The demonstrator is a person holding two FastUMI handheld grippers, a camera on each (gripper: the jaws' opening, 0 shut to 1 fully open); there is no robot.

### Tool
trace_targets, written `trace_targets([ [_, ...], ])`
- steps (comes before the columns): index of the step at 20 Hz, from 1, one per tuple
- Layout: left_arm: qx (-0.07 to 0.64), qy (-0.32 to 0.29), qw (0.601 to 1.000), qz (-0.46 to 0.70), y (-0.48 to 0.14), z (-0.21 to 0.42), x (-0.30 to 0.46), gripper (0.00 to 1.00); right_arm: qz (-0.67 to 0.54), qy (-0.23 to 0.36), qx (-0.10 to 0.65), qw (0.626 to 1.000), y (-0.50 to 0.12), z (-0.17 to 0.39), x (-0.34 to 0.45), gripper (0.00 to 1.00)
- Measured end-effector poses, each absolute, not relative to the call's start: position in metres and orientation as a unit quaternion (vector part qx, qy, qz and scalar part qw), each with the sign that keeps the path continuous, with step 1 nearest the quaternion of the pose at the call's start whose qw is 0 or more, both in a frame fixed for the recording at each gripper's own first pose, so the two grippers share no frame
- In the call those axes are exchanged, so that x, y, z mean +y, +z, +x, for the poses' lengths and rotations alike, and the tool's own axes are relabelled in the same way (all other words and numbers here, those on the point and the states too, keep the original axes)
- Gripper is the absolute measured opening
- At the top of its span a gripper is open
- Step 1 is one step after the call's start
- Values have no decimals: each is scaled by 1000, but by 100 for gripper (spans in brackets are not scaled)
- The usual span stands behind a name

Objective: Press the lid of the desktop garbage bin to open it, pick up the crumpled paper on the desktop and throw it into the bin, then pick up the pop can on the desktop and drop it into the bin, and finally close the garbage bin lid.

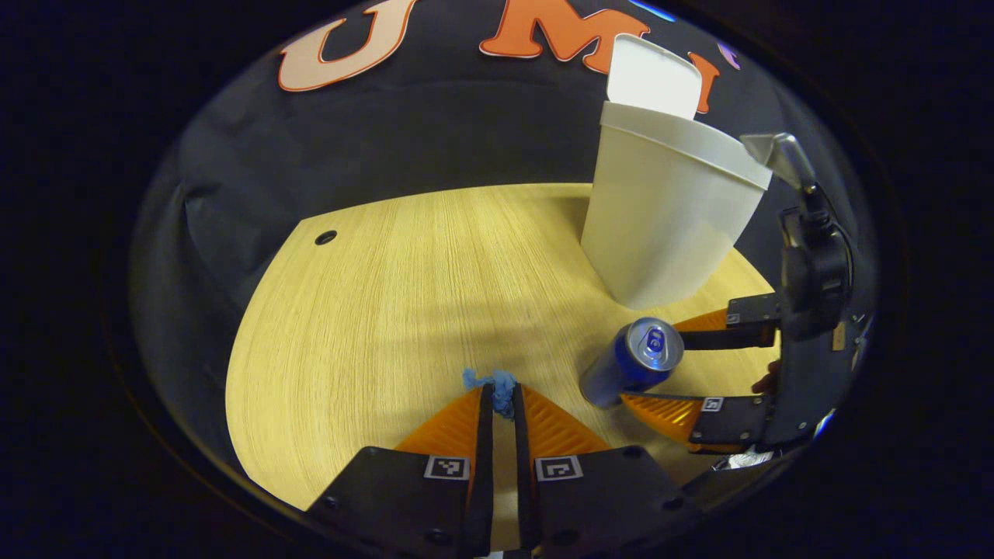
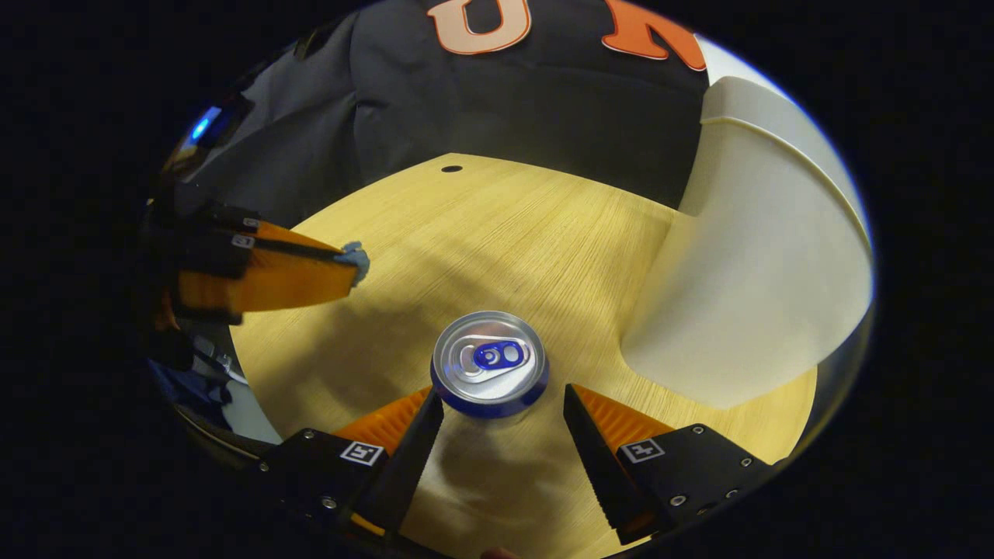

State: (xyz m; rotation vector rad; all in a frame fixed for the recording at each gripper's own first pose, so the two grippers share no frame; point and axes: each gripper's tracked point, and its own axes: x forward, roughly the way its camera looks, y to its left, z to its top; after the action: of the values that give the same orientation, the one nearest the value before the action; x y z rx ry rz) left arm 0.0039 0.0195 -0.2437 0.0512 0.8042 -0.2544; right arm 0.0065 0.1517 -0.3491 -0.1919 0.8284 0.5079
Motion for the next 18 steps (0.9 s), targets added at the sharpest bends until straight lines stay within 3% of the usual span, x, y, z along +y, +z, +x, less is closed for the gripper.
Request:
trace_targets([
  [8, 348, -120, 929, 24, -195, 7, 21, 17, -87, 241, 398, 881, -355, 17, 163, 95],
  [11, 335, -119, 934, 36, -191, 13, 29, 17, -86, 237, 401, 881, -354, 14, 164, 81],
  [13, 330, -120, 936, 41, -193, 18, 31, 17, -88, 233, 398, 883, -352, 16, 163, 81],
  [14, 327, -122, 936, 42, -196, 21, 33, 17, -87, 230, 397, 884, -352, 16, 163, 76],
  [15, 324, -124, 937, 43, -197, 25, 35, 17, -86, 227, 397, 885, -353, 15, 163, 81],
  [18, 313, -134, 940, 36, -200, 42, 36, 17, -79, 214, 394, 890, -353, 15, 162, 81],
])
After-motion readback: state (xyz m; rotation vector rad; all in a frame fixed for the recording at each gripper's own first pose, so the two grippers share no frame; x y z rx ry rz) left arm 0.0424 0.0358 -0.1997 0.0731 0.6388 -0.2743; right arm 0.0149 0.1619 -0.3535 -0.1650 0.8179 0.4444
